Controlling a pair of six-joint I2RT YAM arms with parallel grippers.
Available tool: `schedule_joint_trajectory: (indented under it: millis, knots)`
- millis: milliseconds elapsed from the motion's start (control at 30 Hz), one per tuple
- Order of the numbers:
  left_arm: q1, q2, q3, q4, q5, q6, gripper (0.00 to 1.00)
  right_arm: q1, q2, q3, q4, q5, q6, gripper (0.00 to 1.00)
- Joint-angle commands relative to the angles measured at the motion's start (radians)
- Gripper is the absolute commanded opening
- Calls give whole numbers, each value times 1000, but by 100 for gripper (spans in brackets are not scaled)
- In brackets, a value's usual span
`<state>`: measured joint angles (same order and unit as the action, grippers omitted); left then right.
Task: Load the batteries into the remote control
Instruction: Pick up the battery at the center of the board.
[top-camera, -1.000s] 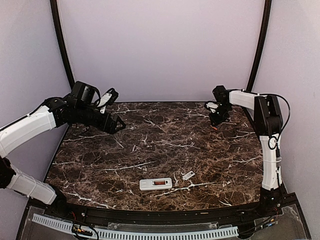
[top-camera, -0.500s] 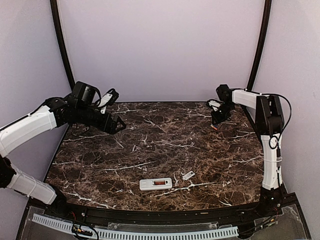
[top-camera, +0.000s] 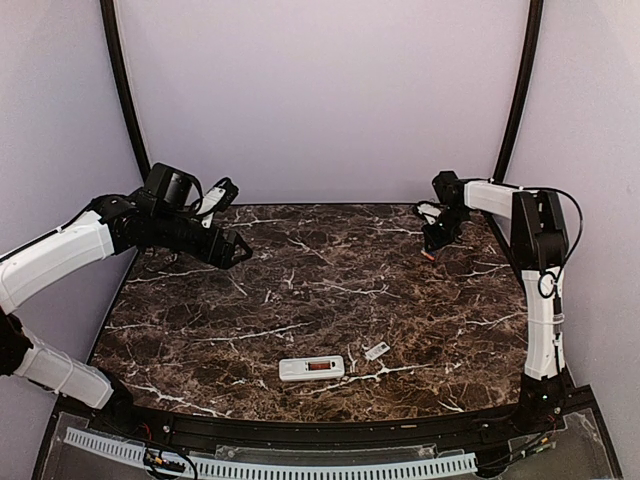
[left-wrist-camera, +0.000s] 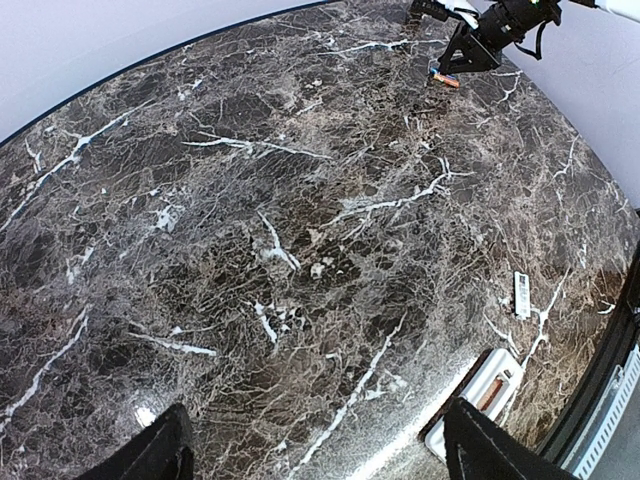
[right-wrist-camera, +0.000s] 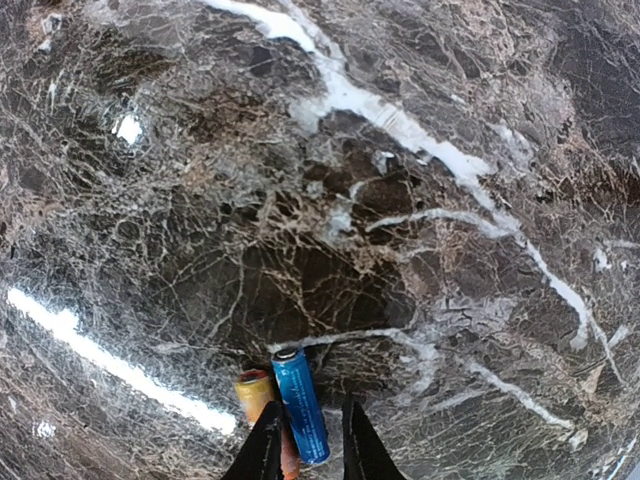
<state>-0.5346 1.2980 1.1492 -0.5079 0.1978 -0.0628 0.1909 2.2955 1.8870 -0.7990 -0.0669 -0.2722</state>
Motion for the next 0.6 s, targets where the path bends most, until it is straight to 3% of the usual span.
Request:
schedule_joint_trajectory:
  millis: [0, 267, 400, 567]
  knots:
    - [7, -1, -2, -3, 0, 14, 86, -4, 23, -30, 12, 1, -2, 19]
    - [7, 4, 5, -3, -1, 20, 86, -7, 44, -30, 10, 32, -11, 14]
    - [7, 4, 5, -4, -3, 21, 86, -9, 49, -29, 1, 21, -15, 3]
    - [7, 6, 2, -4, 0, 22, 86, -6, 25, -30, -14, 1, -19, 0]
